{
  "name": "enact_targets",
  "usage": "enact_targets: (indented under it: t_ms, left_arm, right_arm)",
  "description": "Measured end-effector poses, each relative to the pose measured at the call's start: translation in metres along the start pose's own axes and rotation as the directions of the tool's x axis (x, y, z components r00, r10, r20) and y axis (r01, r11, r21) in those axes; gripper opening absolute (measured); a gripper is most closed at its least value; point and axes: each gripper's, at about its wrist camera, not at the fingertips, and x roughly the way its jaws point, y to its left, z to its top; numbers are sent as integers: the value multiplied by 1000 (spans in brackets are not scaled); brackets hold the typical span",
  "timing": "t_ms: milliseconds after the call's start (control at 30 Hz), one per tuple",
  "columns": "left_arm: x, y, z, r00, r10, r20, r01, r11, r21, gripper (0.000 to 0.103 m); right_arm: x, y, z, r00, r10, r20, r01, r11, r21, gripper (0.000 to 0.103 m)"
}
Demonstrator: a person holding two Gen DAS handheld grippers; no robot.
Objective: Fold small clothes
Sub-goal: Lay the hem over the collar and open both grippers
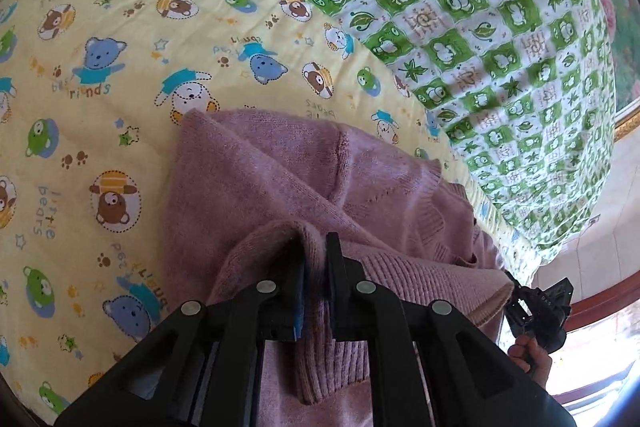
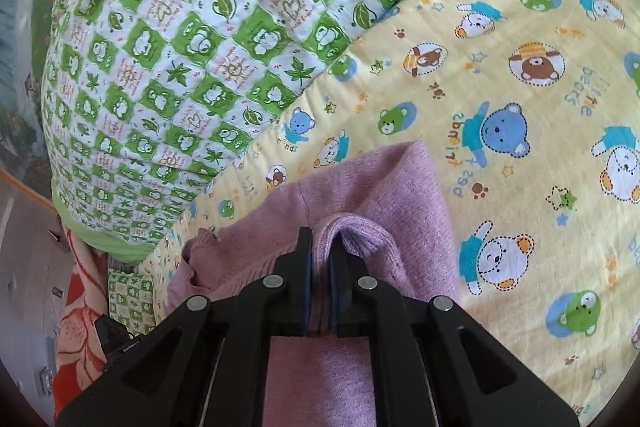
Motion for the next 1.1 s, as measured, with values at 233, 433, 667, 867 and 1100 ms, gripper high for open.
enact_targets:
  t_ms: [233,433,667,867,1100]
  left_arm:
    - [-55,-28,-17,999,7,50,-13,991,134,49]
    - [-55,-66,-70,987,-94,-127,128,947,295,49]
    - [8,-89,-115,959,-23,-283,135,914,382,49]
    - [22,-86,-68,979,6,-205,76,919,387,48]
    - [30,-65,12,995,100,-26,-87,948,307,45]
  right_arm:
    - [-29,12,-1,999,4,50,-3,1000,-25,52]
    - [-67,36,-22,994,36,105,-23,991,-130,55]
    - [-20,86,-102,984,3,-176,-80,897,-436,47]
    - [24,77,-107,967,-50,-250,-76,879,-471,47]
    - [34,56,-49,993,-101,-57,65,891,-449,42]
